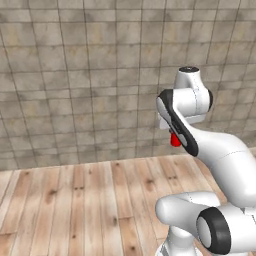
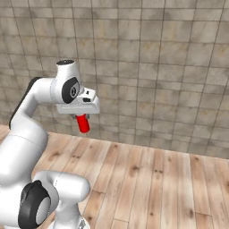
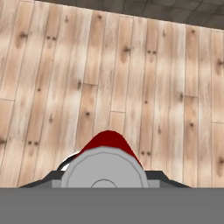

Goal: Four empty soda cans are scattered around the kitchen. Gather all the cans and cluster them next to the stove for recycling.

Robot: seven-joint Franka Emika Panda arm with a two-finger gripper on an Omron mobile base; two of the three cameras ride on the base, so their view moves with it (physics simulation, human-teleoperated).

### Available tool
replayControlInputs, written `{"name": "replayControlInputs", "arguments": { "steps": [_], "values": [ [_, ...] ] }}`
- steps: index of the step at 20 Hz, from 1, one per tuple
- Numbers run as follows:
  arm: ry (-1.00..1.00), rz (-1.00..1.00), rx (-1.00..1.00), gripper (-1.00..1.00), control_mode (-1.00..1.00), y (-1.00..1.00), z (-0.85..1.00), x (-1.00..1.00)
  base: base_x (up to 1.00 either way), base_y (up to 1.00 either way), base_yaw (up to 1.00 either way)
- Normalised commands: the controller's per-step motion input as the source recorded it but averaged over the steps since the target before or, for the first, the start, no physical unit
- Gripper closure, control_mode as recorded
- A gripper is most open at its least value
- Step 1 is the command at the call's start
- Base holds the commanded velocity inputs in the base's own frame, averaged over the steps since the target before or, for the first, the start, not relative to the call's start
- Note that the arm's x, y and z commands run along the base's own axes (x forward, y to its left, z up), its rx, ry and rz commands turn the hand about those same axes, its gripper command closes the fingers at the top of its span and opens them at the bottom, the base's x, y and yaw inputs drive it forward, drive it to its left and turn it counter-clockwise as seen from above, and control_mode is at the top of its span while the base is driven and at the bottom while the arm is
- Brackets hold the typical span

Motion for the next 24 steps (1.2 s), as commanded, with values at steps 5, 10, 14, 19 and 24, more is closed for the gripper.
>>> {"name": "replayControlInputs", "arguments": {
  "steps": [5,10,14,19,24],
  "values": [
    [0.0,0.0,0.0,1.0,1.0,0.0,0.0,0.0,0.0,-0.14,-0.32],
    [0.0,0.0,0.0,1.0,1.0,0.0,0.0,0.0,0.23,-0.13,-0.22],
    [0.0,0.0,0.0,1.0,1.0,0.0,0.0,0.0,0.62,-0.1,-0.11],
    [0.0,0.0,0.0,1.0,1.0,0.0,0.0,0.0,0.79,-0.1,-0.05],
    [0.0,0.0,0.0,1.0,1.0,0.0,0.0,0.0,0.74,-0.21,-0.07]
  ]
}}
